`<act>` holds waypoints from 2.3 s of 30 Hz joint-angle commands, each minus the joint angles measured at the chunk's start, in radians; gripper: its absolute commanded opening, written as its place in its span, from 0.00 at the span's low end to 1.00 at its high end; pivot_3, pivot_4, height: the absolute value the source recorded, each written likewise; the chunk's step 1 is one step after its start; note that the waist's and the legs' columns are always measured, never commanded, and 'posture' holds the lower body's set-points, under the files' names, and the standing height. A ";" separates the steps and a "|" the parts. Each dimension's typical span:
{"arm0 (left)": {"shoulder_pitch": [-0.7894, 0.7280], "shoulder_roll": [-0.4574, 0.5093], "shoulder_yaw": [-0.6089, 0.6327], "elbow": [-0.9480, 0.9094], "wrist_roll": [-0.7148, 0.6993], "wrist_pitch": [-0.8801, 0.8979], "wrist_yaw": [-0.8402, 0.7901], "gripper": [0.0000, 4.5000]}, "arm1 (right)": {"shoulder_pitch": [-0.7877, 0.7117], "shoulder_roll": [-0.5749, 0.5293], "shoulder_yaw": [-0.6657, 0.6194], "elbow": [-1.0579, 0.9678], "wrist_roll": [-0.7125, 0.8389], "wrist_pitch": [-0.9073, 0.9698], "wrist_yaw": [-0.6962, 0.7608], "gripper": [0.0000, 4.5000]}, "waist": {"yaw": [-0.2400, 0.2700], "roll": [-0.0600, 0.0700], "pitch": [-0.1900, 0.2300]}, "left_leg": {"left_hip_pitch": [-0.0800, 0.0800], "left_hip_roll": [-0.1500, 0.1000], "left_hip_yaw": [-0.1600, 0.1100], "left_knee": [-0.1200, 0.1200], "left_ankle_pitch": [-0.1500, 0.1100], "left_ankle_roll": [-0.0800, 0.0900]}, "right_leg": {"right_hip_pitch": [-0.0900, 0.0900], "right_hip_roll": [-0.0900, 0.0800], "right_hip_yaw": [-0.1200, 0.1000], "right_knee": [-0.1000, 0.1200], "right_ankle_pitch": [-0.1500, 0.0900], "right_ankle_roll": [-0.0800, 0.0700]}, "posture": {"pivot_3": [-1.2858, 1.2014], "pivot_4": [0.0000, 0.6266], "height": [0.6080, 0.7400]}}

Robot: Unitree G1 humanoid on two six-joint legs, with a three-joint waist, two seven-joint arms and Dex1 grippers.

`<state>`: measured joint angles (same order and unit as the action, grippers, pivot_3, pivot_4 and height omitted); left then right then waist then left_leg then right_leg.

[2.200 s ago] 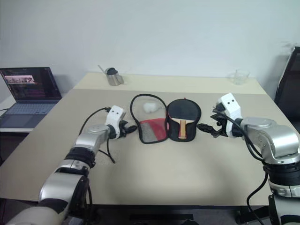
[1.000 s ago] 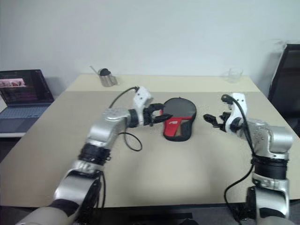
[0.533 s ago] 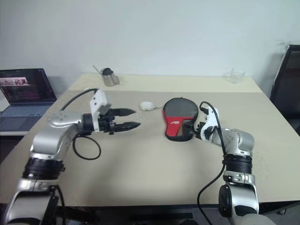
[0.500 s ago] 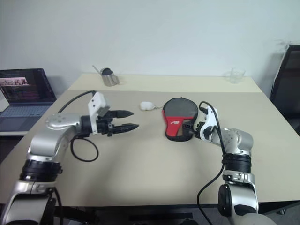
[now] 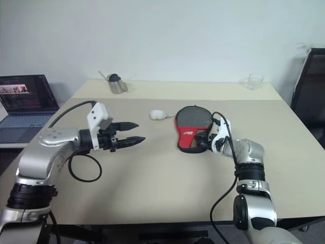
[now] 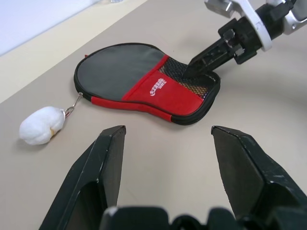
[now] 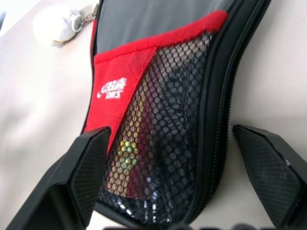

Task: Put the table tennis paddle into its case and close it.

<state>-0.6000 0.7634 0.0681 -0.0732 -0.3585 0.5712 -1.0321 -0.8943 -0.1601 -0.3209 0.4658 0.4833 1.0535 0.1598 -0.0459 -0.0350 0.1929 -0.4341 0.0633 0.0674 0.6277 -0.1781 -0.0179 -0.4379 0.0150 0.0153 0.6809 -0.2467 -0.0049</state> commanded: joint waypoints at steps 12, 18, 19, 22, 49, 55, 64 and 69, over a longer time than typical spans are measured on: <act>0.008 0.036 0.030 -0.046 -0.012 -0.005 0.036 0.69 | -0.025 0.011 0.038 0.005 -0.009 -0.039 0.004 0.05 | -0.006 0.000 0.000 | 0.000 0.000 0.000 0.000 0.000 0.000 | 0.000 0.000 0.000 0.000 0.000 0.000 | 0.52 0.24 1.00; 0.006 0.034 0.025 -0.038 -0.014 -0.010 0.038 0.69 | -0.014 -0.003 0.035 -0.003 -0.008 -0.034 0.000 0.01 | -0.005 0.000 0.000 | 0.000 0.000 0.000 0.000 0.000 0.000 | 0.000 0.000 0.000 0.000 0.000 0.000 | 0.52 0.24 1.00; 0.004 0.033 0.023 -0.036 -0.013 -0.012 0.038 0.69 | -0.012 -0.005 0.035 -0.006 -0.008 -0.031 0.000 0.01 | -0.005 0.000 0.000 | 0.000 0.000 0.000 0.000 0.000 0.000 | 0.000 0.000 0.000 0.000 0.000 0.000 | 0.52 0.24 1.00; -0.001 0.028 0.016 -0.029 -0.010 -0.015 0.038 0.69 | 0.002 -0.017 0.046 -0.033 0.000 0.001 0.013 0.01 | -0.004 0.000 0.000 | 0.000 0.000 0.000 0.000 0.000 0.000 | 0.000 0.000 0.000 0.000 0.000 0.000 | 0.52 0.24 1.00; -0.092 -0.030 -0.067 0.117 0.019 -0.090 -0.002 0.69 | 0.454 -0.342 0.280 -0.748 0.194 0.450 0.333 0.01 | 0.015 -0.001 -0.001 | 0.000 -0.001 -0.001 0.000 0.000 0.000 | 0.001 0.000 -0.001 -0.001 0.000 0.000 | 0.52 0.24 1.00; -0.097 -0.031 -0.069 0.127 0.021 -0.100 -0.018 0.69 | 0.536 -0.355 0.284 -0.875 0.256 0.492 0.362 0.01 | 0.014 -0.001 -0.001 | 0.000 -0.001 -0.001 0.000 0.000 0.000 | 0.001 0.000 -0.001 -0.001 0.000 0.000 | 0.52 0.24 1.00; -0.097 -0.032 -0.072 0.127 0.024 -0.096 -0.026 0.69 | 0.591 -0.374 0.312 -0.957 0.310 0.505 0.405 0.01 | 0.013 -0.003 -0.002 | 0.000 -0.001 -0.002 0.000 0.000 0.000 | 0.001 0.001 -0.001 -0.001 -0.001 0.000 | 0.52 0.24 1.00; -0.099 -0.030 -0.073 0.135 0.029 -0.095 -0.029 0.69 | 0.614 -0.404 0.345 -0.966 0.300 0.476 0.429 0.01 | 0.013 -0.004 -0.003 | 0.000 -0.001 -0.002 0.000 0.000 0.000 | 0.001 0.001 -0.001 -0.001 -0.001 0.000 | 0.52 0.24 1.00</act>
<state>-0.6755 0.7265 -0.0138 0.0706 -0.3297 0.4906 -1.0590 -0.3058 -0.5582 -0.0195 -0.4738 0.7349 1.5133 0.5504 -0.0328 -0.0393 0.1902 -0.4340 0.0624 0.0655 0.6278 -0.1784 -0.0179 -0.4371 0.0160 0.0138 0.6800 -0.2472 -0.0054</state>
